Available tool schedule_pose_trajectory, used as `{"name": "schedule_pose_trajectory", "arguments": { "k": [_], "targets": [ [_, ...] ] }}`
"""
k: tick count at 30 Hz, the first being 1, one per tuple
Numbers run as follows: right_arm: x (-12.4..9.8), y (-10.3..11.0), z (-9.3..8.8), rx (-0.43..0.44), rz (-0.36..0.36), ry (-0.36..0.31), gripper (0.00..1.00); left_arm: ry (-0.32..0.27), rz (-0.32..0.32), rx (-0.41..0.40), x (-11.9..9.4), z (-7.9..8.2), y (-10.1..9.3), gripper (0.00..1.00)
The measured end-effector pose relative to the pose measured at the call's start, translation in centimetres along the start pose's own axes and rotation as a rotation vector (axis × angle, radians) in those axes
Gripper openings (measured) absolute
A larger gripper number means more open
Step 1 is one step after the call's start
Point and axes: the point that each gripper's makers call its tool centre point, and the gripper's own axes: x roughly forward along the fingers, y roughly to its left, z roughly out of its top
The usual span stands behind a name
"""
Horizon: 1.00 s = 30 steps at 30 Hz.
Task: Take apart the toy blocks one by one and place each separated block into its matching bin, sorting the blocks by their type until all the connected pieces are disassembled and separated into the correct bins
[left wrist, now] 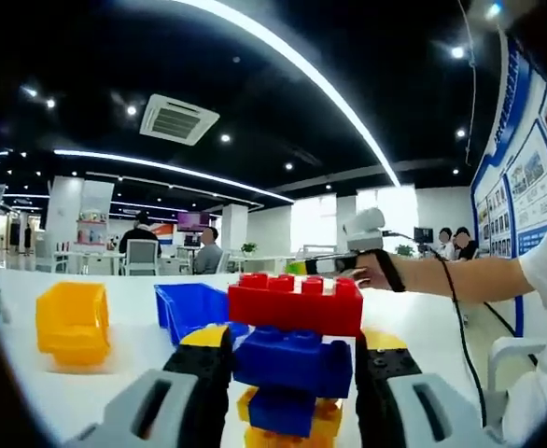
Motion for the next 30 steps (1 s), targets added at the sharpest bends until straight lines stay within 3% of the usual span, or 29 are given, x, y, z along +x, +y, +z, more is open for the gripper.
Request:
{"name": "schedule_pose_trajectory", "arguments": {
  "k": [6, 14, 19, 30],
  "targets": [
    [-1.9, 4.5, 1.9, -0.006, 0.111, -0.034, 0.47, -0.001, -0.002, -0.007, 0.1, -0.2, 0.0, 0.52],
    [-5.4, 12.4, 4.5, 0.038, 0.3, -0.089, 0.48, -0.005, 0.029, 0.004, 0.3, -0.2, 0.1, 0.52],
    [-7.7, 17.0, 5.0, 0.033, 0.392, -0.095, 0.49, -0.011, 0.042, 0.005, 0.5, -0.2, 0.1, 0.51],
    [-10.1, 23.2, 4.2, 0.022, 0.513, -0.075, 0.48, -0.015, 0.054, 0.006, 0.7, -0.2, 0.0, 0.51]
  ]
}}
